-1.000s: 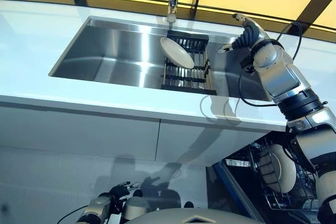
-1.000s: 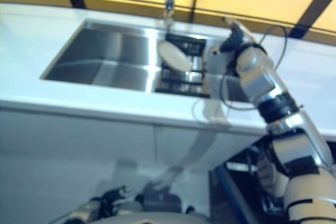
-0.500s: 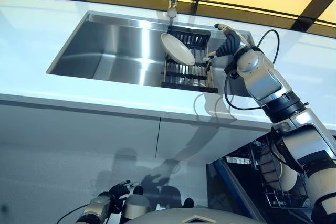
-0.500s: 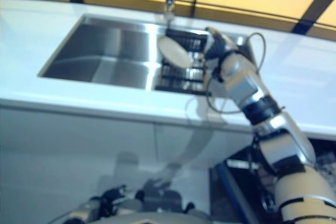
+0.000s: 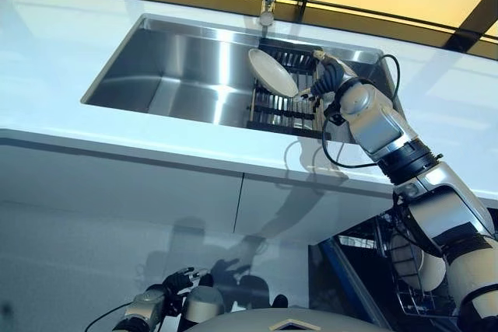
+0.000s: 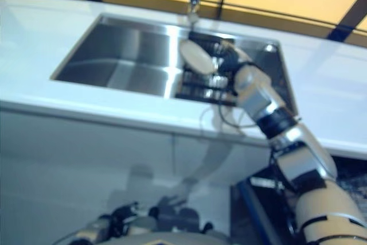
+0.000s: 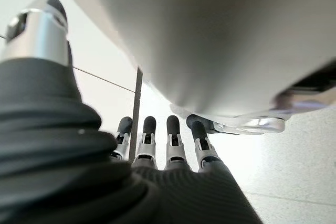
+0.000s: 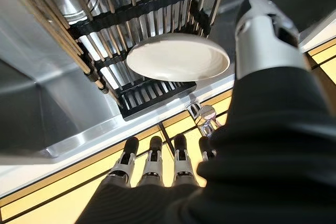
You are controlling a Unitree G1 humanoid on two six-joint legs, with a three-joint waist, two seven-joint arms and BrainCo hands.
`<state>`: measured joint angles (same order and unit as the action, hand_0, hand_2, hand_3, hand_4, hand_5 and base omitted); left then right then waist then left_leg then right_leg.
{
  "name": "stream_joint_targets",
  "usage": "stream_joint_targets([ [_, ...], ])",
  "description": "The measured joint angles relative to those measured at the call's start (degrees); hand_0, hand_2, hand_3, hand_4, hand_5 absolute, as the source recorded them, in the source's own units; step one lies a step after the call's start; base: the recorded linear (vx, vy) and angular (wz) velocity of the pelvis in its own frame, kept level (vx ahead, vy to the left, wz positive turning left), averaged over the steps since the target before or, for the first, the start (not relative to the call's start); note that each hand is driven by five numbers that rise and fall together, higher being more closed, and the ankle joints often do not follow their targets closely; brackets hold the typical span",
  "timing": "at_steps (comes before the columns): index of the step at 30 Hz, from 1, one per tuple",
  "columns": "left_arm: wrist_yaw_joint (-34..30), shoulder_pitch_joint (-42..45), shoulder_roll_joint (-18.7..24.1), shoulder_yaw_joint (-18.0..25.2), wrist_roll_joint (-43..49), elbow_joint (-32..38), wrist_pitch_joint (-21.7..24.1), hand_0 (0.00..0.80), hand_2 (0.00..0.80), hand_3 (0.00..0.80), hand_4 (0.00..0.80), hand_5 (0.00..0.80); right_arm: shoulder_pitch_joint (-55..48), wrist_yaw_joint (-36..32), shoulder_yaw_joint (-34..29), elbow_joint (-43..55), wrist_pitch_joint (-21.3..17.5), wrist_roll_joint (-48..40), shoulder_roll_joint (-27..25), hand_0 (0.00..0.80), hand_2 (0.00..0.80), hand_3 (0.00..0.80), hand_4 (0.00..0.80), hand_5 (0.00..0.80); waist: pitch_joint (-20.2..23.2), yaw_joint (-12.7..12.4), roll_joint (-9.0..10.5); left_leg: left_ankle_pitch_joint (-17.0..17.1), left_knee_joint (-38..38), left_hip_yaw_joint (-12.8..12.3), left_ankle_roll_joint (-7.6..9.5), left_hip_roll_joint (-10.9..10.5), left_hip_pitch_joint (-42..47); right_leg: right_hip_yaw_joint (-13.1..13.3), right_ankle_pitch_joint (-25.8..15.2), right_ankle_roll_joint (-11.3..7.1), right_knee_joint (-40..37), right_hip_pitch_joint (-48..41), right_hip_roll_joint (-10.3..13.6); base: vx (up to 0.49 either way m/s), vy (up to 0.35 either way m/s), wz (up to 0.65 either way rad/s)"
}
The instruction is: Take plates into dishwasher
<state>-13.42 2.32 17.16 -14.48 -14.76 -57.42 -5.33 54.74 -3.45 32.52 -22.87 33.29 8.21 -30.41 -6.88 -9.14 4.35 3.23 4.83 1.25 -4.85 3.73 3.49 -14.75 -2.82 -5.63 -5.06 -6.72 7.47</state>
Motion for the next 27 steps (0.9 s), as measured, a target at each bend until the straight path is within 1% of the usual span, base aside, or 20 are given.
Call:
stream_joint_targets([
  [4,0.02,0.04,-0.01,0.0,0.0,0.05,-0.04,0.0,0.0,0.0,0.0,0.0,0.0,-0.91,0.17,-0.12,0.79,0.13,0.52,0.0,0.0,0.0,0.0,0.0,-0.03,-0.48,0.01,0.14,0.0,0.5,-0.05,-0.07,-0.23,-0.42,0.05,0.03,0.05,0.01,-0.03,0.004,0.009,0.05],
  [5,0.02,0.02,-0.02,0.0,0.0,0.06,-0.06,0.0,0.0,0.0,0.0,0.0,0.0,-1.0,0.2,-0.29,0.81,0.14,0.67,0.0,0.0,0.0,0.0,0.0,-0.04,-1.2,0.02,0.15,0.0,0.52,-0.07,-0.07,-0.24,-0.44,0.07,0.03,0.05,0.01,-0.03,0.0,0.0,0.0],
  [10,0.02,0.17,-0.01,0.0,-0.01,0.07,-0.15,0.0,0.0,0.0,0.0,0.0,0.01,-1.03,0.25,-1.08,1.24,0.16,1.37,0.0,0.0,0.0,0.0,0.0,-0.16,-1.43,0.19,0.31,0.01,1.21,-0.17,-0.07,-0.61,-1.18,0.22,0.06,0.03,-0.09,-0.05,0.006,0.009,0.07],
  [12,0.04,0.13,0.13,0.01,-0.02,0.09,-0.18,0.0,0.0,0.0,0.0,0.0,0.01,-1.01,0.78,-1.23,1.7,0.16,1.42,0.0,0.0,0.0,0.0,0.0,-0.39,-1.46,0.39,0.56,0.0,1.98,-0.25,-0.06,-1.13,-1.71,0.31,0.09,0.05,-0.03,-0.04,0.01,0.009,0.16],
  [16,0.04,0.46,0.26,0.03,-0.02,0.14,-0.19,0.0,0.0,0.0,0.0,0.0,0.01,-1.01,1.54,-1.39,2.08,0.16,1.56,0.0,0.0,0.0,0.0,0.0,-1.26,-1.87,0.5,0.61,-0.01,2.18,-0.3,-0.08,-1.23,-1.91,0.36,0.16,0.05,-0.04,-0.1,0.008,0.003,0.03],
  [18,0.05,0.48,0.28,0.02,-0.02,0.16,-0.21,0.0,0.0,0.0,0.0,0.0,0.0,-1.01,1.68,-1.67,2.44,0.16,1.56,0.0,0.0,0.0,0.0,0.0,-1.53,-2.8,0.52,0.61,-0.01,2.21,-0.3,-0.09,-1.27,-2.04,0.4,0.15,0.12,-0.02,-0.13,0.0,0.0,0.0],
  [27,0.09,0.56,0.6,-0.02,-0.12,0.45,0.0,0.0,0.0,0.0,0.0,0.0,0.03,0.19,1.67,-2.54,4.51,0.18,1.53,0.0,0.0,0.0,0.0,0.0,-2.56,-2.89,0.81,0.74,-0.17,3.41,-0.39,-0.14,-3.19,-3.01,0.59,0.15,0.17,1.07,-0.16,-0.011,-0.017,0.06],
])
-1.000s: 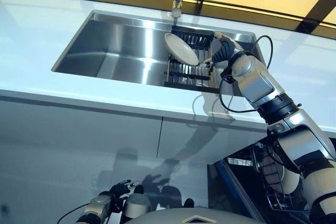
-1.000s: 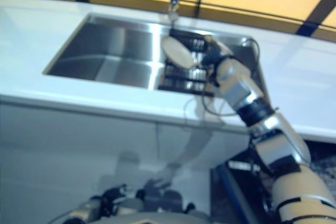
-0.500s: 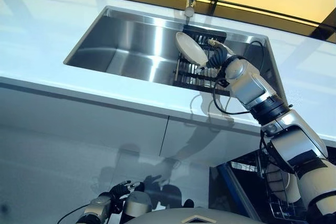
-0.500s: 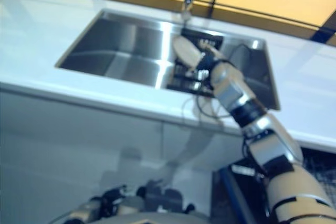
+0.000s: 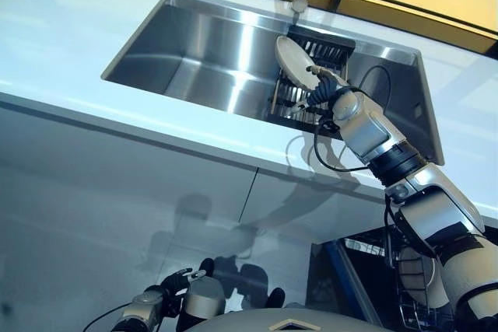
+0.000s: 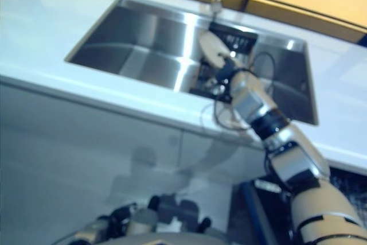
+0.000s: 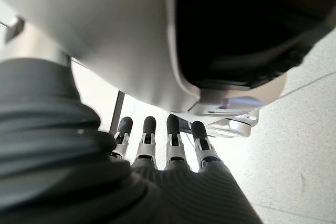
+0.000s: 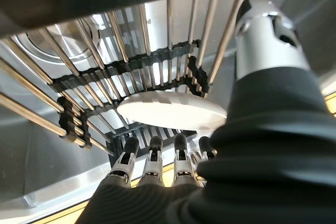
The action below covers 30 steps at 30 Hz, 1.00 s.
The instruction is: Take plates into dishwasher
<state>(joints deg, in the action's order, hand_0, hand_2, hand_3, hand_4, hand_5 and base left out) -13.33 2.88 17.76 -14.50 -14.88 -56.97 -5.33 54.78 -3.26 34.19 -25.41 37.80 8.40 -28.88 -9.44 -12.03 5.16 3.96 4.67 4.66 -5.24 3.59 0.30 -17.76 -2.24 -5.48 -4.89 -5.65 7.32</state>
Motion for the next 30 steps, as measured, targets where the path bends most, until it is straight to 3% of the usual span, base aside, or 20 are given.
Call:
stream_joint_targets([
  [18,0.56,-1.27,1.26,-0.08,-2.98,2.44,1.18,0.0,0.0,0.0,0.0,0.0,7.15,3.91,-0.07,-4.11,1.37,-0.02,-5.99,0.0,0.0,0.0,0.0,0.0,-5.85,-0.19,-2.3,0.79,-0.36,0.78,-0.04,-0.31,-4.07,-0.06,-0.07,0.07,0.05,3.36,-0.11,-0.008,-0.006,0.03],
  [30,0.51,-1.38,1.26,-0.1,-4.17,3.41,1.21,0.0,0.0,0.0,0.0,0.0,11.74,4.82,-0.13,-7.4,1.33,-0.05,-8.33,0.0,0.0,0.0,0.0,0.0,-6.93,-0.26,-3.35,0.83,-0.34,1.09,0.01,-0.48,-4.14,-0.26,-0.05,0.06,0.05,3.22,0.03,0.029,0.023,0.01],
])
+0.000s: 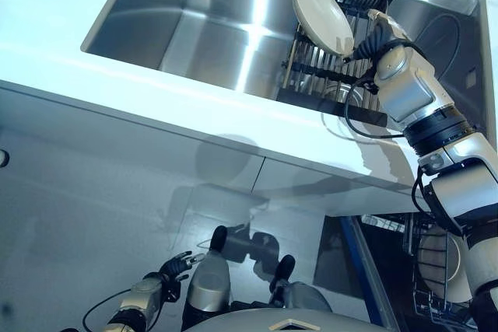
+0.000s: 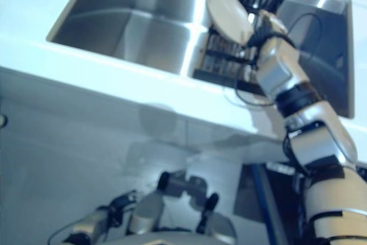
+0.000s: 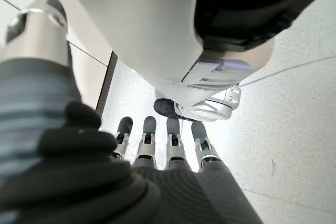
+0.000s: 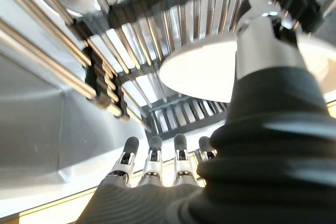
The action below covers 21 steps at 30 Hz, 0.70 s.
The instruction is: Take plates into dishwasher
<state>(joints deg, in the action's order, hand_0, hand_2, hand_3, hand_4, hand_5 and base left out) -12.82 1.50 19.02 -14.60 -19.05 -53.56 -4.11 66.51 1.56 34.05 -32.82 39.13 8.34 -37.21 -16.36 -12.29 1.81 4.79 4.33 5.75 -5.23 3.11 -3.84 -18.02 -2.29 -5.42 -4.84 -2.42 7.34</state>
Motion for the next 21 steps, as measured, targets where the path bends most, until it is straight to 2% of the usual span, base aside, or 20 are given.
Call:
stream_joint_targets([
  [13,-0.18,-0.03,-0.01,-0.12,-0.57,0.61,-0.08,0.0,0.0,0.0,0.0,0.0,1.32,-0.16,0.01,-1.82,-1.06,0.0,0.05,0.0,0.0,0.0,0.0,0.0,-0.57,-1.43,-1.0,0.71,-0.25,2.14,0.05,-0.44,-0.93,-1.35,0.05,-0.1,0.0,-0.37,0.16,-0.009,0.017,0.08],
  [21,-0.17,-0.08,-0.01,-0.2,-0.95,1.22,-0.09,0.0,0.0,0.0,0.0,0.0,1.32,-0.16,0.02,-2.27,-1.31,-0.06,0.16,0.0,0.0,0.0,0.0,0.0,-0.58,-2.48,-1.01,0.73,-0.25,2.23,0.02,-0.4,-0.99,-1.4,0.06,-0.1,0.0,-0.34,0.07,-0.003,-0.002,0.01],
])
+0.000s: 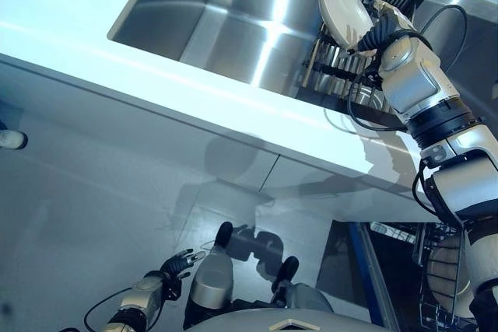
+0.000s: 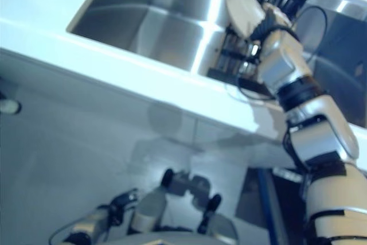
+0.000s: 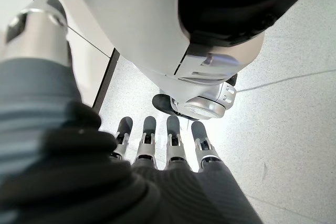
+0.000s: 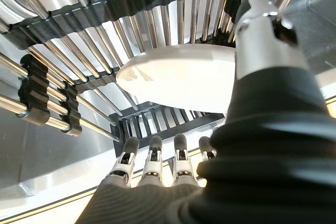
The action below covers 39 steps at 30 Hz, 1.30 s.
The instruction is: Take plates into dishwasher
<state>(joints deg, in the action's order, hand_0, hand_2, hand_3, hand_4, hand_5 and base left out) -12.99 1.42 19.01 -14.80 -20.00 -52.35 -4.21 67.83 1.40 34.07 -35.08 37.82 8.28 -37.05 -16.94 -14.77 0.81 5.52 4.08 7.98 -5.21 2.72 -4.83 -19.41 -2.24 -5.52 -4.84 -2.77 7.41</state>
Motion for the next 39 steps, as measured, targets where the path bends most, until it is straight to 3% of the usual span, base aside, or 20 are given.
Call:
stream_joint_targets([
  [18,0.06,-0.34,0.09,-1.17,-1.6,1.28,-0.04,0.0,0.0,0.0,0.0,0.0,0.0,-0.16,0.05,-0.01,-0.38,0.02,1.13,0.0,0.0,0.0,0.0,0.0,-1.34,-0.2,0.33,0.1,-0.6,0.11,-0.01,-0.1,-1.82,-0.01,-0.02,-0.02,0.04,1.15,0.03,0.001,0.002,0.01],
  [24,0.08,-0.87,0.14,-1.27,-2.8,1.48,0.05,0.0,0.0,0.0,0.0,0.0,0.31,0.47,0.04,-0.22,-0.38,0.02,1.16,0.0,0.0,0.0,0.0,0.0,-3.27,-0.42,-0.17,0.15,-1.27,0.22,0.03,-0.25,-3.86,-0.01,-0.07,-0.04,0.09,2.73,0.2,-0.005,0.009,0.03],
  [29,0.12,-1.72,0.21,-1.32,-5.33,2.03,0.1,0.0,0.0,0.0,0.0,0.0,3.66,2.59,-0.01,-2.97,-0.14,0.0,-0.1,0.0,0.0,0.0,0.0,0.0,-4.94,-0.31,-1.77,0.3,-1.75,0.11,0.24,-0.54,-4.92,-0.01,-0.15,-0.15,0.09,3.13,0.41,-0.016,0.018,0.09],
  [30,0.12,-1.76,0.19,-1.4,-5.8,2.06,0.11,0.0,0.0,0.0,0.0,0.0,4.35,2.62,0.02,-3.59,-0.14,-0.07,-0.1,0.056,0.056,0.056,0.056,0.056,-5.21,-0.31,-1.96,0.31,-1.73,0.08,0.25,-0.58,-4.97,-0.02,-0.16,-0.18,0.09,3.19,0.46,0.0,0.0,0.0],
  [31,0.11,-1.84,0.18,-1.49,-6.02,2.25,0.13,0.0,0.0,0.0,0.0,0.0,4.96,2.98,0.03,-4.25,-0.13,-0.18,-0.18,0.355,0.355,0.355,0.355,0.355,-5.58,-0.33,-2.17,0.32,-1.71,0.08,0.27,-0.63,-5.03,-0.02,-0.18,-0.2,0.09,3.27,0.5,0.0,0.0,0.0],
  [34,0.11,-1.88,0.18,-1.49,-7.03,2.77,0.17,0.0,0.0,0.0,0.0,0.0,7.18,4.55,0.03,-4.97,-0.14,-0.4,-1.93,0.8,0.8,0.8,0.8,0.8,-5.69,-0.35,-2.22,0.51,-1.72,0.08,0.4,-0.79,-6.13,-0.04,-0.25,-0.31,0.09,4.32,0.63,-0.004,0.001,0.01],
  [39,0.11,-1.91,0.25,-1.49,-7.88,3.59,0.64,0.0,0.0,0.0,0.0,0.0,8.76,6.0,0.35,-6.14,-0.22,-0.46,-3.8,0.8,0.8,0.8,0.8,0.8,-5.69,-0.17,-2.22,0.78,-1.71,0.01,0.61,-0.92,-6.22,-0.17,-0.41,-0.54,0.1,4.34,0.96,-0.002,-0.002,0.02],
])
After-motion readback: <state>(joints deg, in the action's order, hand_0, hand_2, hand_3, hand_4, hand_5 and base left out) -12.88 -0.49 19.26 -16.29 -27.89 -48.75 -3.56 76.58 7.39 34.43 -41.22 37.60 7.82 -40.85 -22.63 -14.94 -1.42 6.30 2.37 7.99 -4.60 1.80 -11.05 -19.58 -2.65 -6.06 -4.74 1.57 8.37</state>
